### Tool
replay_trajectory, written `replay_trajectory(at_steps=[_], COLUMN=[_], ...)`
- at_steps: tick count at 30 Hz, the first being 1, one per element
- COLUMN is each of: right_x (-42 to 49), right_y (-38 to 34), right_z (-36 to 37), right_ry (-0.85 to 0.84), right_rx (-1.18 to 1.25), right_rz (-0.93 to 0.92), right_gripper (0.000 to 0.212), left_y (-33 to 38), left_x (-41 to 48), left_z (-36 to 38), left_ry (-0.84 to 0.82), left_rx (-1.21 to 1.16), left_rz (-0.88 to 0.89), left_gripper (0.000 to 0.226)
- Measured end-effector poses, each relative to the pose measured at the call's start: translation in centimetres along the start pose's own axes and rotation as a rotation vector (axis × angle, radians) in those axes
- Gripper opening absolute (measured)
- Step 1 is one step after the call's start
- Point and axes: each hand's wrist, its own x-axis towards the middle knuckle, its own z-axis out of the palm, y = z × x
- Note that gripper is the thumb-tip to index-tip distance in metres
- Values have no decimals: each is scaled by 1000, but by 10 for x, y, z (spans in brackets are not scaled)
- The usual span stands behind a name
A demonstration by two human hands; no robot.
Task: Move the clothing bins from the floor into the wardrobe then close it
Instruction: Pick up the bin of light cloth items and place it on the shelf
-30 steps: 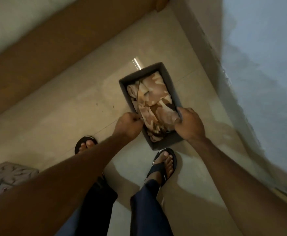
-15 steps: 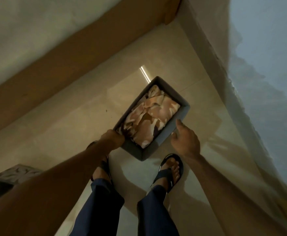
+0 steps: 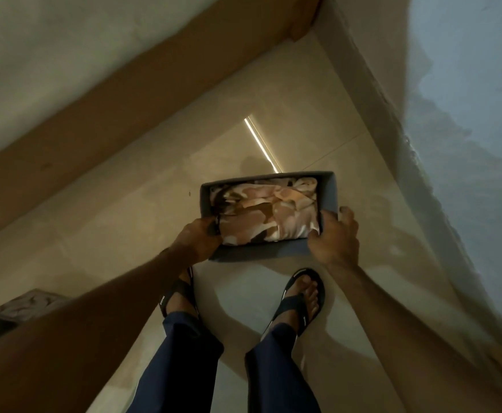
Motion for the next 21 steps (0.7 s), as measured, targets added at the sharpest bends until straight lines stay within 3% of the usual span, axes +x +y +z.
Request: replay_trajectory(at_steps=[2, 6, 10, 14, 17, 21], right_x=[12, 1, -46, -123, -195, -296], right_y=[2, 11, 20, 23, 21, 15], right_z=[5, -5, -36, -91, -145, -211], right_ry=[-149, -92, -106, -90, -49, -12], right_rx=[66, -27, -33, 36, 72, 102], right_rz=[52, -94, -112, -103, -58, 14], right_gripper=[31, 8, 30, 12, 26, 26], left_y=[-1, -8, -10, 13, 40, 69], left_x=[-2, -18, -61, -145, -221, -313], left_z=[6, 7, -13, -44, -75, -115], left_ry=[59, 142, 128, 50, 21, 2], left_rx=[16, 42, 64, 181, 239, 267], left_rz=[29, 44, 23, 50, 108, 215], left_gripper=[43, 48, 54, 50, 55, 55])
